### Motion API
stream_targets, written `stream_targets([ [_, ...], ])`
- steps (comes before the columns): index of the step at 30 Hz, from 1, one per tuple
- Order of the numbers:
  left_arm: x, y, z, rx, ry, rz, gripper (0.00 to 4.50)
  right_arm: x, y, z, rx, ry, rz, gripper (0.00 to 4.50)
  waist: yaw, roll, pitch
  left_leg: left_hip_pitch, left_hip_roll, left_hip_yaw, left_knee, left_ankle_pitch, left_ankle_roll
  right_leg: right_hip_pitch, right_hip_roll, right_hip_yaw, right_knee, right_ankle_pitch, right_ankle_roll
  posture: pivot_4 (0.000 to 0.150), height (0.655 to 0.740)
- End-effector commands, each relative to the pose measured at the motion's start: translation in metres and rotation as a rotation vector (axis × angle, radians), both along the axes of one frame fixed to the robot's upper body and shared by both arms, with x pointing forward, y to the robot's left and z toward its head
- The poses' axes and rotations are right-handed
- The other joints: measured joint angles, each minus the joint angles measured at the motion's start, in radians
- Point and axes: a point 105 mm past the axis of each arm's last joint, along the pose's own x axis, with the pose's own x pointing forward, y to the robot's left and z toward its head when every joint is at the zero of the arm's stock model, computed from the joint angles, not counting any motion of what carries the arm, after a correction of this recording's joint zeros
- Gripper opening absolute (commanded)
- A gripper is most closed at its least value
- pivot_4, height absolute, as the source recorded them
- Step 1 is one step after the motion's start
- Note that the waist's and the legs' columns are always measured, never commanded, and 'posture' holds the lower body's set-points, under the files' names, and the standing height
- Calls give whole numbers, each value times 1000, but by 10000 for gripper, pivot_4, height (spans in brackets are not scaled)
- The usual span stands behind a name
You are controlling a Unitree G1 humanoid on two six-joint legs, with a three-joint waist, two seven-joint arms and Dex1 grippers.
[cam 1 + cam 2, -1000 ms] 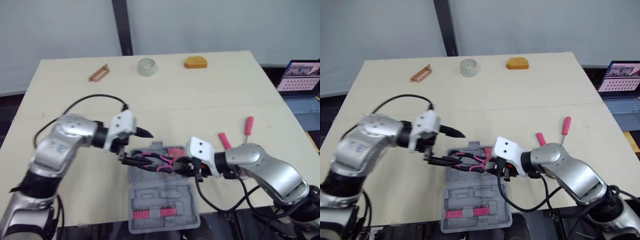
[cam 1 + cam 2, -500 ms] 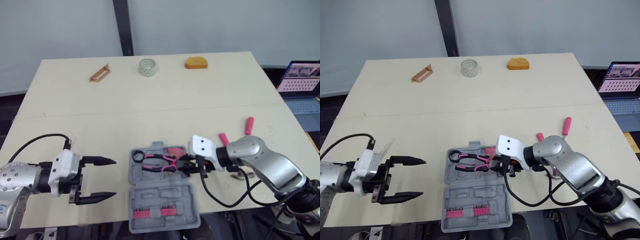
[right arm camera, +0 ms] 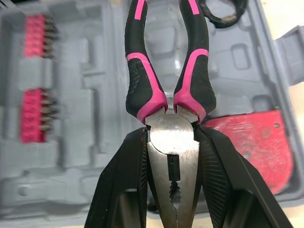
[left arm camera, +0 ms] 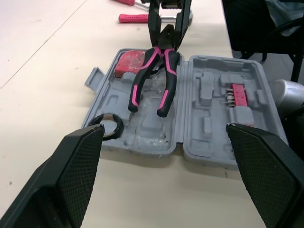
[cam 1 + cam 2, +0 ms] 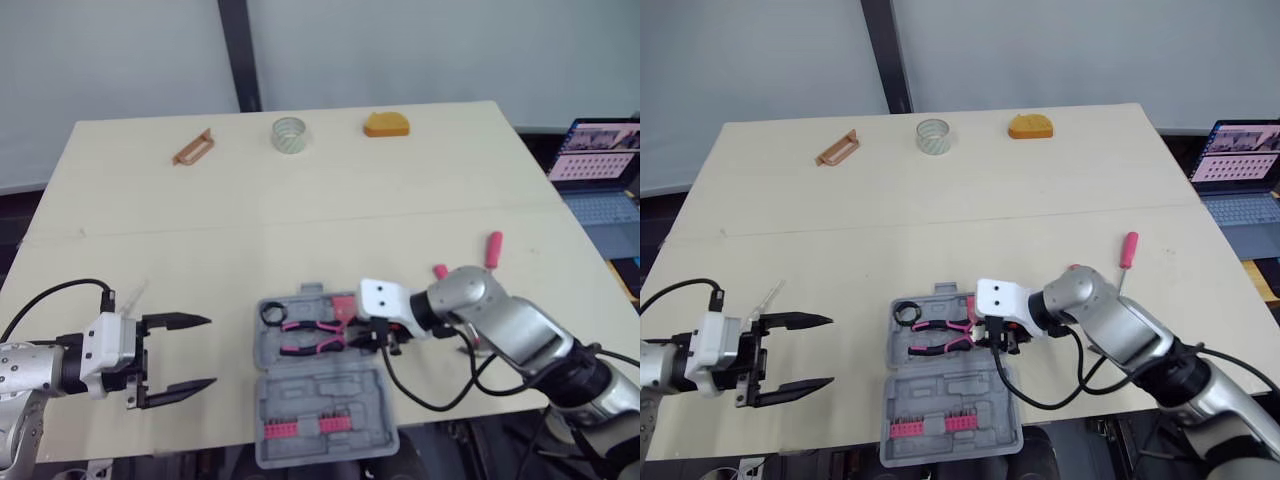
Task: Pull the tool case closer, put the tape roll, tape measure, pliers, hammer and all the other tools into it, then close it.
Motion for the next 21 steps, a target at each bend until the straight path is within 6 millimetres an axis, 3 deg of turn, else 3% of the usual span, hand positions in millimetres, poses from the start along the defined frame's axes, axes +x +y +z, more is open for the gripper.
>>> stream_targets([
  [1,-2,9,0,12,-28,33,44039,1,9,5,-6,-38,38,10161,0,0,0,0,0,0,0,0,0,0,0,0,0,0,0,1500,7400],
  [21,3,18,-2,24,-49,79,44039,1,28,-6,-39,-11,67,10161,-1,0,0,0,0,1,-1,0,0,-1,0,0,1,0,0,1500,7400],
])
